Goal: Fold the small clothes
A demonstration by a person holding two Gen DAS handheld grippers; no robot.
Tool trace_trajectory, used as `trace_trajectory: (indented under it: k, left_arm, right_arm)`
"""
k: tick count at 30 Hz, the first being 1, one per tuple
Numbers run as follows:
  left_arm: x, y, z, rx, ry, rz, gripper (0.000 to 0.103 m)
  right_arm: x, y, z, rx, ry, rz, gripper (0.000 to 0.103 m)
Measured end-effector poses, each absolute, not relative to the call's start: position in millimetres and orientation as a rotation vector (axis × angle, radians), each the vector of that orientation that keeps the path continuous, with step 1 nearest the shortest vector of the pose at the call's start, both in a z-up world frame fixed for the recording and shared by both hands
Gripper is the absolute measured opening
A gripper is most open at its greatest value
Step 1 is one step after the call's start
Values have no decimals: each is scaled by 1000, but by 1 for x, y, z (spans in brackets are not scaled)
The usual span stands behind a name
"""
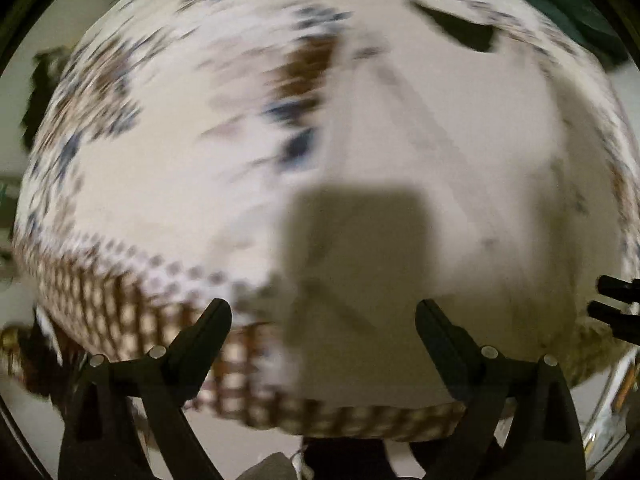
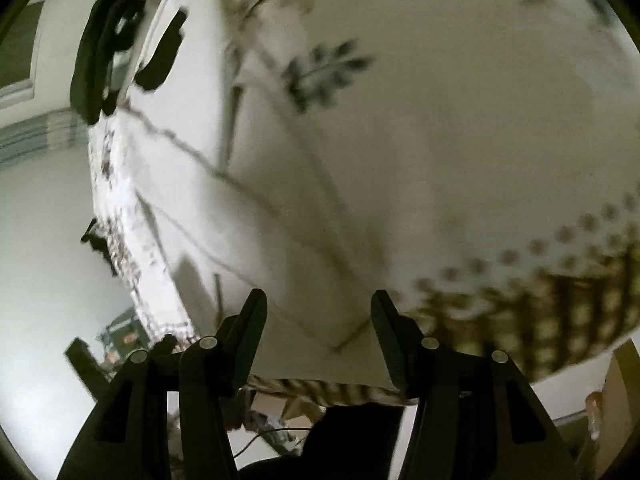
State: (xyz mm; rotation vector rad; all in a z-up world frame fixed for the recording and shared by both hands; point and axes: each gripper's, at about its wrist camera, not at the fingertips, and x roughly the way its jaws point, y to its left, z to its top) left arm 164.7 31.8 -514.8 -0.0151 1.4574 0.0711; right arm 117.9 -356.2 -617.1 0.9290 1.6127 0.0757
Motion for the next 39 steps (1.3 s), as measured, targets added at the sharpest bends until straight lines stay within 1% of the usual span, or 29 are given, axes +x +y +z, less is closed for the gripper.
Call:
trace_trajectory:
  k: [3,6,8,14,18,19,20,21,22,23,24,25,26,28,33,36,39]
  left_arm:
    - [156,54,-528,-26,1480,128,94]
    - [150,62,-546,-48,1524,136,94]
    - [143,67,-559,-98,1559,131,94]
    - [120,68,-577,-225,1602,65,94]
    - [112,57,-591,-314,1639,-58,93]
    - [108,53,-593,-322,1642,-77,91]
    - [106,49,-594,-326,1639,-91,82]
    - [104,46,-595,-325,1638,-98,61]
    - [100,43,-595,-307,1638,-93,48]
    - [100,40,-595,-300,1638,-91,25]
    - [98,37,-593,-304,1633,-93,7]
    - [96,35,-590,-318,1629,-90,5]
    - [93,33,-587,-328,1627,-88,5]
    - [91,34,-574,-361,1617,-80,4]
    - [109,46,-540,-486,1570,-82,4]
    - [145,53,-516,-547,1484,-93,4]
    - [195,64,-508,-565,1398,-115,4]
  right_arm:
    - [127,-332,-636,898,1677,87,56]
    - [124,-313,-655,702,1782,24,56]
    - [117,-309,-656,648,1812,27,56]
    - [85,-346,-628,736,1773,-32,56]
    - [74,-367,-642,792,1830,-83,56]
    - [69,-370,-649,827,1850,-88,56]
    - [65,-372,-655,854,1858,-83,56]
    - [63,-375,-662,868,1862,-75,56]
    - [60,-375,-665,889,1859,-65,56]
    - [59,-375,-666,909,1847,-51,56]
    - [59,-375,-665,928,1833,-34,48]
    - [58,-373,-663,971,1808,3,20]
    - [59,-369,-660,992,1805,33,8]
    - [62,-356,-651,997,1791,43,4]
    - [87,-362,-613,1044,1700,86,4]
    - [121,-373,-589,1043,1638,108,4]
    - [166,-392,-576,1031,1560,107,4]
